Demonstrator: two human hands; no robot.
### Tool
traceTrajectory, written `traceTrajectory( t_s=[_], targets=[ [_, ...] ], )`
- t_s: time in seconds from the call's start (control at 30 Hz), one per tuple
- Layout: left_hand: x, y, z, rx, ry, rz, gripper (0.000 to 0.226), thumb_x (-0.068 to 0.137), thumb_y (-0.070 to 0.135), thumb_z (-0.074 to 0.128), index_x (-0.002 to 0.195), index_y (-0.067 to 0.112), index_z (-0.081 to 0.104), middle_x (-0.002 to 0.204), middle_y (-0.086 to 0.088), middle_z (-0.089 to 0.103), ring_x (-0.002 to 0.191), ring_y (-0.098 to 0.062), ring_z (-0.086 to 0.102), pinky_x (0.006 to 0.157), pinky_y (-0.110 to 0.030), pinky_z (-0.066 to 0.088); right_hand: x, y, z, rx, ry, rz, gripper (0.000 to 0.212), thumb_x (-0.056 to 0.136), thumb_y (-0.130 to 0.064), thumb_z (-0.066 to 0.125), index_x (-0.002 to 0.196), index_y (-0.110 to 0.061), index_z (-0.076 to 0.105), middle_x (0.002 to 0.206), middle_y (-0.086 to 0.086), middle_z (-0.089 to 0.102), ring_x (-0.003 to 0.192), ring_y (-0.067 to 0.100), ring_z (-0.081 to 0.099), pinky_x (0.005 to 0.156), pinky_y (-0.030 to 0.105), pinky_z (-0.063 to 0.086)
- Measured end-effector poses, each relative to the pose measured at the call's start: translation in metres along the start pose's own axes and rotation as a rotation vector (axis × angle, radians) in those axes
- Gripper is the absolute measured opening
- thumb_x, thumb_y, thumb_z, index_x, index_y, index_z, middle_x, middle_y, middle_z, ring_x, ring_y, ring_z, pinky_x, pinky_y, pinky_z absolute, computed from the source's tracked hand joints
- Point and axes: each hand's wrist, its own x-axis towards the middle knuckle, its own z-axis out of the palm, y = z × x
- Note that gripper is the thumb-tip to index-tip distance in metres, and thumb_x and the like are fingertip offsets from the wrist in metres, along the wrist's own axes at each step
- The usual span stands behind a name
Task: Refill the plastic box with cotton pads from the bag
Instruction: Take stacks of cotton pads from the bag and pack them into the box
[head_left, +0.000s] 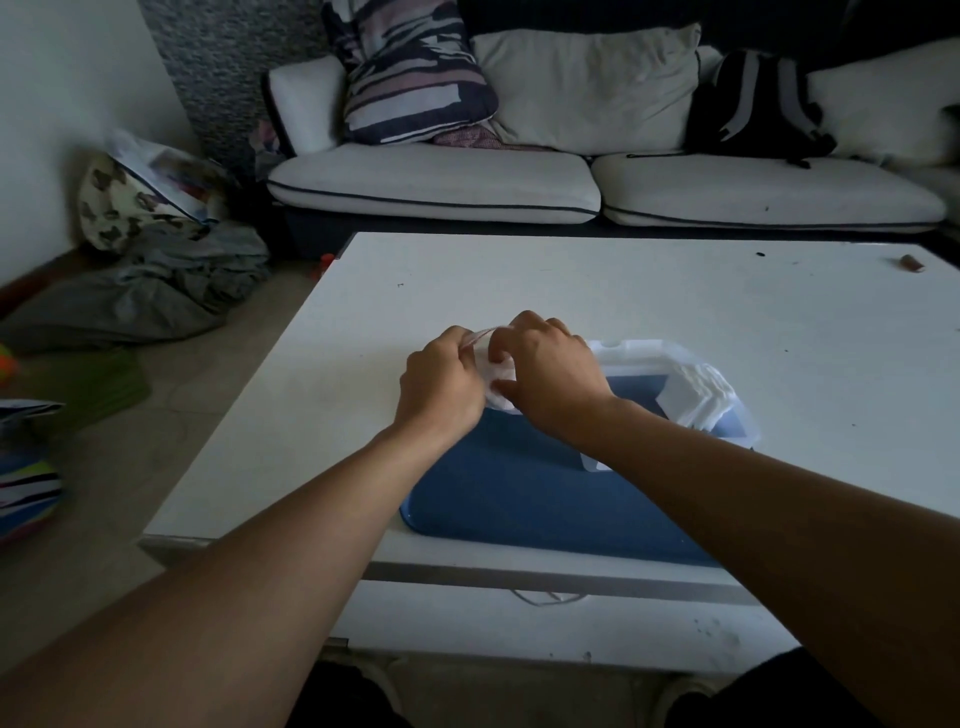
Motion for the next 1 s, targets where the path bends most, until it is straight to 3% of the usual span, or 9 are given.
traceTrajectory(
  t_s=[0.13,0.23,0.4,0.5,0.6,0.7,0.8,0.9,1.0],
  targets=[
    [0.004,-0.007,-0.001,-0.037,-0.035,-0.025,0.031,0.107,0.023,0.037,0.117,0.016,0.065,0.106,-0.006,0.07,0.095,-0.027,0.067,0.083,-0.039,0.058,-0.002,-0.002,0.002,-0.014,-0.049,0.001,0.037,0.087,-0.025,0.074,0.123,-0.023,0.064,0.126,0.003,0.054,0.113,0.028,0.053,0.092,0.043,0.048],
    [0.006,-0.007,-0.001,-0.054,-0.096,-0.078,0.031,0.108,0.024,0.035,0.12,0.017,0.063,0.106,0.0,0.065,0.095,-0.023,0.062,0.079,-0.031,0.05,-0.001,0.0,0.003,0.125,-0.09,0.052,0.028,0.085,-0.028,0.075,0.111,-0.021,0.07,0.12,0.002,0.057,0.109,0.025,0.054,0.089,0.039,0.048],
    [0.013,-0.018,-0.006,0.024,-0.251,-0.182,0.027,0.094,0.024,0.043,0.102,0.015,0.067,0.102,-0.005,0.071,0.098,-0.028,0.067,0.086,-0.044,0.055,-0.002,0.018,-0.027,0.845,-0.253,0.256,0.026,0.087,-0.024,0.076,0.097,-0.001,0.071,0.082,0.001,0.064,0.073,0.009,0.058,0.067,0.023,0.049],
    [0.012,-0.011,-0.012,0.022,-0.362,-0.273,0.029,0.078,0.009,0.044,0.098,0.014,0.064,0.102,-0.006,0.067,0.097,-0.026,0.062,0.08,-0.037,0.052,-0.008,0.037,-0.044,1.341,-0.245,0.377,0.029,0.094,-0.015,0.068,0.113,0.007,0.065,0.097,0.013,0.071,0.083,0.018,0.069,0.087,0.035,0.058],
    [0.007,0.012,-0.021,-0.029,-0.307,-0.31,0.003,0.068,0.013,0.052,0.07,0.016,0.052,0.083,-0.006,0.059,0.08,-0.027,0.055,0.066,-0.034,0.041,-0.017,0.047,-0.053,1.618,-0.207,0.502,0.03,0.094,-0.006,0.064,0.121,0.007,0.061,0.112,0.022,0.069,0.088,0.026,0.072,0.08,0.032,0.062],
    [0.002,0.036,-0.018,-0.464,-0.116,-0.283,0.014,0.075,0.024,0.055,0.085,0.022,0.064,0.1,-0.002,0.064,0.103,-0.026,0.06,0.093,-0.043,0.05,-0.023,0.046,-0.05,1.717,-0.184,0.579,0.023,0.092,0.005,0.061,0.115,0.008,0.061,0.115,0.025,0.065,0.094,0.031,0.071,0.08,0.035,0.062],
    [-0.007,0.058,-0.001,-0.804,-0.179,-0.372,0.024,0.092,0.042,0.056,0.097,0.02,0.065,0.1,0.0,0.065,0.097,-0.018,0.06,0.091,-0.036,0.048,-0.029,0.034,-0.049,1.708,-0.255,0.581,0.021,0.09,0.005,0.059,0.111,0.005,0.06,0.111,0.022,0.064,0.095,0.029,0.068,0.075,0.036,0.063],
    [-0.014,0.074,0.019,-0.782,-0.189,-0.388,0.055,0.084,0.066,0.052,0.111,0.021,0.068,0.108,-0.004,0.072,0.102,-0.022,0.067,0.098,-0.042,0.052,-0.031,0.019,-0.05,1.581,-0.322,0.541,0.02,0.092,-0.008,0.058,0.111,-0.004,0.062,0.095,0.012,0.067,0.08,0.019,0.068,0.067,0.03,0.059],
    [-0.014,0.083,0.025,-0.732,-0.033,-0.356,0.049,0.1,0.058,0.04,0.111,0.022,0.071,0.117,-0.004,0.07,0.107,-0.022,0.065,0.091,-0.039,0.053,-0.028,0.016,-0.049,1.497,-0.304,0.589,0.026,0.091,-0.031,0.063,0.111,-0.014,0.066,0.095,0.007,0.065,0.082,0.017,0.064,0.078,0.033,0.055]
  ],
)
